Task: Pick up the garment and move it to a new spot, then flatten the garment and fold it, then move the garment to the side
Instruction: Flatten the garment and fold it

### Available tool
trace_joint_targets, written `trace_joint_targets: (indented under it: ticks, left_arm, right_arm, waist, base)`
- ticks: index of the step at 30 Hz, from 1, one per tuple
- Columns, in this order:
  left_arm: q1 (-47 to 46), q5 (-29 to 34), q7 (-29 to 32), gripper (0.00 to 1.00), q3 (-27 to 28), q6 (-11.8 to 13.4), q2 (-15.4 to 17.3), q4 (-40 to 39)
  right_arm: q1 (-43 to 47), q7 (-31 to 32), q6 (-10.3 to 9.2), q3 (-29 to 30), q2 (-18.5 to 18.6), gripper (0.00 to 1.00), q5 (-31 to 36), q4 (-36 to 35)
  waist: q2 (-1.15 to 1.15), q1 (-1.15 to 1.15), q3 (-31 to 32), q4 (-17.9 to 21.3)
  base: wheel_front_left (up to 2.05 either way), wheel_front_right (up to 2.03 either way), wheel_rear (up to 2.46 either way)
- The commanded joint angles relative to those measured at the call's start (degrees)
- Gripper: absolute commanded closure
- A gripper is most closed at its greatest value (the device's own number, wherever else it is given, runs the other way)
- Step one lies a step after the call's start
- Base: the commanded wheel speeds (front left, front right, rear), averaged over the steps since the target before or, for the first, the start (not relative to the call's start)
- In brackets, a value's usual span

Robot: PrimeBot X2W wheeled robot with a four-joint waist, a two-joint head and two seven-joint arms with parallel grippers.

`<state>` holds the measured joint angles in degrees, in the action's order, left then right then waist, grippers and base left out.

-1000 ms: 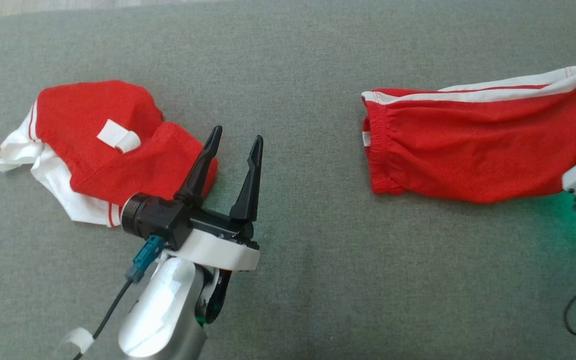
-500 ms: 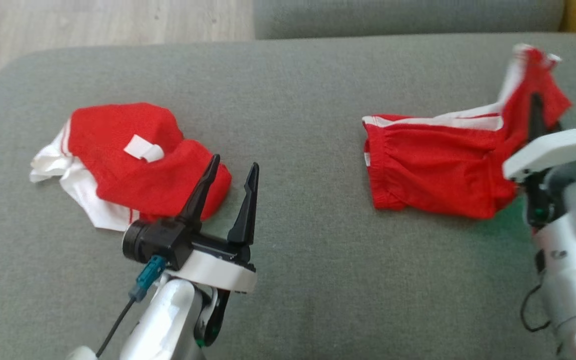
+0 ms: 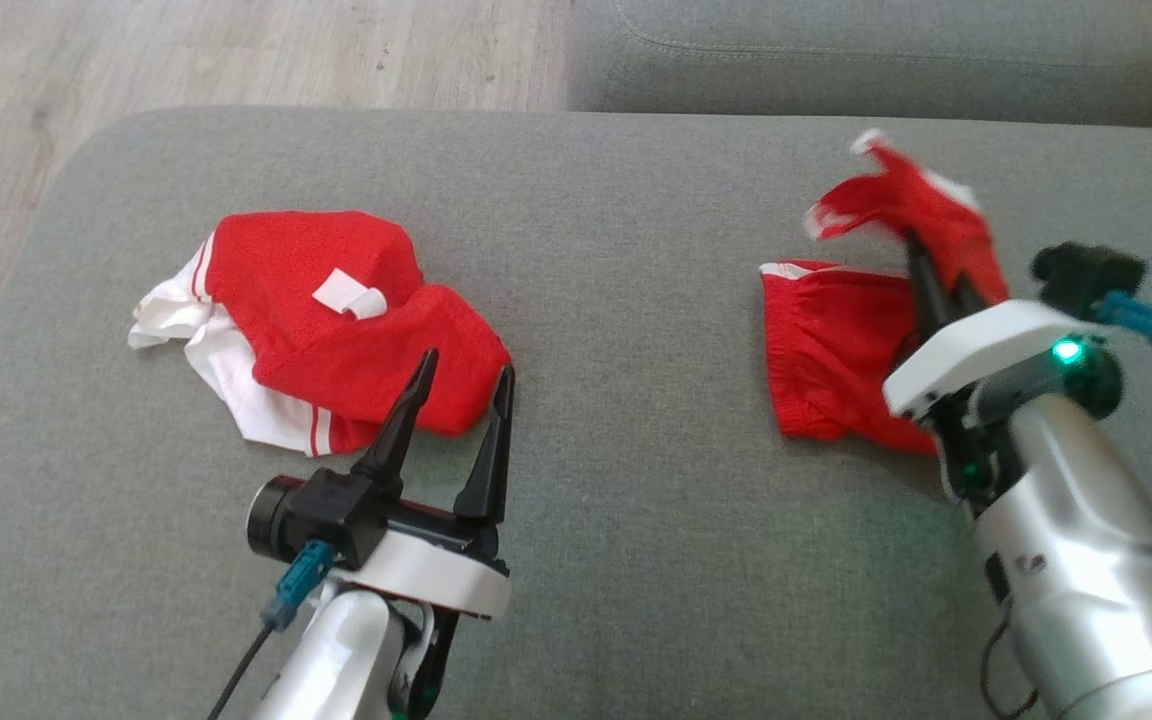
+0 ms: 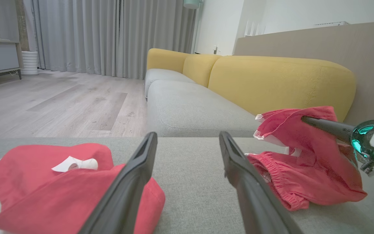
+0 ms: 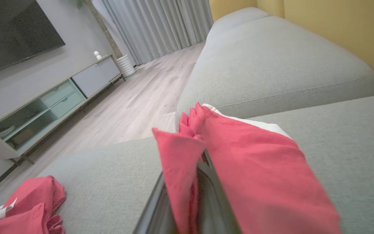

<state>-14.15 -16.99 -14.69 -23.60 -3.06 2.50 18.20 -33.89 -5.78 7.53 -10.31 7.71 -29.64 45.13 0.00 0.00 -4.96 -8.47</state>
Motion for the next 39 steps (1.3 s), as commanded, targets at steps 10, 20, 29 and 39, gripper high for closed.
trace_joint_targets:
  ticks: [10,20,29,39]
  left_arm:
    - [-0.76,0.57,-0.30,0.00,2.08,0.36,0.40,-1.80]
    - [-1.10,0.32,-0.30,0.00,2.68,0.70,0.67,-1.31]
    - [-1.12,-0.15,-0.30,0.00,4.91,1.31,1.22,-2.91]
    - [-1.02,0.26,-0.30,0.00,8.52,1.25,1.20,-5.45]
  right_arm:
    - [1.76,0.56,-0.04,-12.90,-1.53,1.00,-3.21,-0.99]
    - [2.07,1.15,-0.04,-23.66,-3.59,0.00,-2.85,4.72]
    - [-0.71,-5.98,-0.04,-22.59,0.96,0.00,-3.12,3.40]
    - [2.22,-9.17,-0.04,-2.31,6.56,0.00,10.81,-5.00]
  waist:
    - [0.00,0.00,-0.32,-0.15]
    - [0.00,0.00,0.03,1.89]
    - [0.00,0.00,1.14,6.60]
    - [0.00,0.00,0.73,11.34]
  base:
    - [0.00,0.00,0.00]
    - [0.00,0.00,0.00]
    - [0.00,0.00,0.00]
    - [0.00,0.00,0.00]
